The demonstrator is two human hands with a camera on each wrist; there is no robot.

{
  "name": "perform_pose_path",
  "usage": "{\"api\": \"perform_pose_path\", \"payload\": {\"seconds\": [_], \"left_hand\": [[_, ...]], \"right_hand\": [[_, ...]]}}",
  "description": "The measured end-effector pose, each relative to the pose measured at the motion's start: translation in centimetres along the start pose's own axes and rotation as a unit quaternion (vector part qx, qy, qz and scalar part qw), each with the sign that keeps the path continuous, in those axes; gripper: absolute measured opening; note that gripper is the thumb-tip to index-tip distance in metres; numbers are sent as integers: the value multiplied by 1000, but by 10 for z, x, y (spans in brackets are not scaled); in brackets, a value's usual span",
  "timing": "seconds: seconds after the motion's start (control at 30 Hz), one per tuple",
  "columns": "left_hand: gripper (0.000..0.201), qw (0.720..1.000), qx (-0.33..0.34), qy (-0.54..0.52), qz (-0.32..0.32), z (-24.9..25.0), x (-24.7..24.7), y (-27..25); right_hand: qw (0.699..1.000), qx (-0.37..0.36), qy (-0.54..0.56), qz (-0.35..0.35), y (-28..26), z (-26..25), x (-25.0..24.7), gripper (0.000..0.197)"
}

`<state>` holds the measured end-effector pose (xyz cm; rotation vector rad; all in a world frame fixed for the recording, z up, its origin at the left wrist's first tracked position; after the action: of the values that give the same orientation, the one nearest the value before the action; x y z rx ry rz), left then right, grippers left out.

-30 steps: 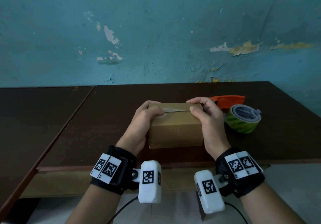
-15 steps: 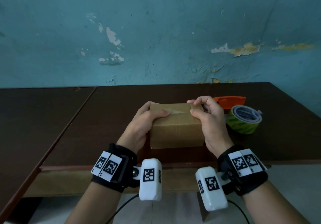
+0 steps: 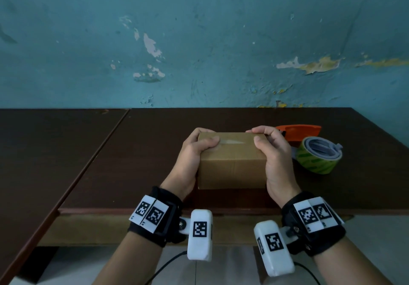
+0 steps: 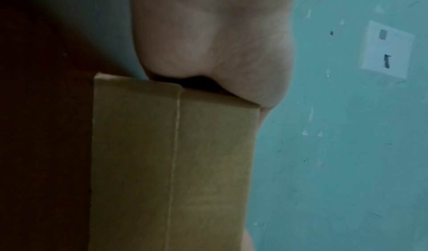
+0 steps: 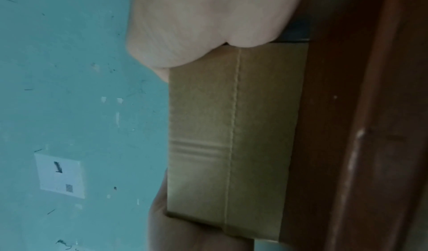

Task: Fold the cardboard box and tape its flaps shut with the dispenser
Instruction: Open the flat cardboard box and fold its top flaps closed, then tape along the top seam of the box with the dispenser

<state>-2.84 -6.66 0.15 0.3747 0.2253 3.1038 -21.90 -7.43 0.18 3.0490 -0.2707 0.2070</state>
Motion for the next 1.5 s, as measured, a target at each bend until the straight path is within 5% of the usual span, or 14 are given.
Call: {"api": "perform_pose_path", "payload": {"seconds": [0.17,0.33,0.57,0.9,1.13,1.3,1.5], "left_hand": [[30,999,9,-18,26,-3,0,-2],[20,999,9,-16,36,-5,0,-3],[34,999,25,-13,40,-4,0,-3],[17,999,32,2,27,-1,-3,-1],[26,997,70,30,-18,8,0,1],[21,997,67,25,-9,6,-3,0],[26,998,58,12,0,6,-4,2]], "right_hand": [[1000,-9,-1,-2,1,-3,2,16],[1000,-16,1,0,0,-3,1,14],[1000,-26,8,1,0,-4,1,13],[1000,-20,3,-2,1,-3,0,13],[1000,-13,13,-14,2,-1,0,14],[997,-6,-76,-34,7,-9,-9,22],[996,-30,-74,38,18,-44,-56,14]]}}
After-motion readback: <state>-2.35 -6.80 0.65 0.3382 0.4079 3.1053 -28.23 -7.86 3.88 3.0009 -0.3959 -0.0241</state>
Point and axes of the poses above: each hand's wrist, its own y-axis towards the middle knuckle, its own x-axis out of the palm, z = x × y, the point moved 6 cm from there along y, towards the middle knuckle, and after that the axes turned 13 degrees about x, right-handed, at the moved point
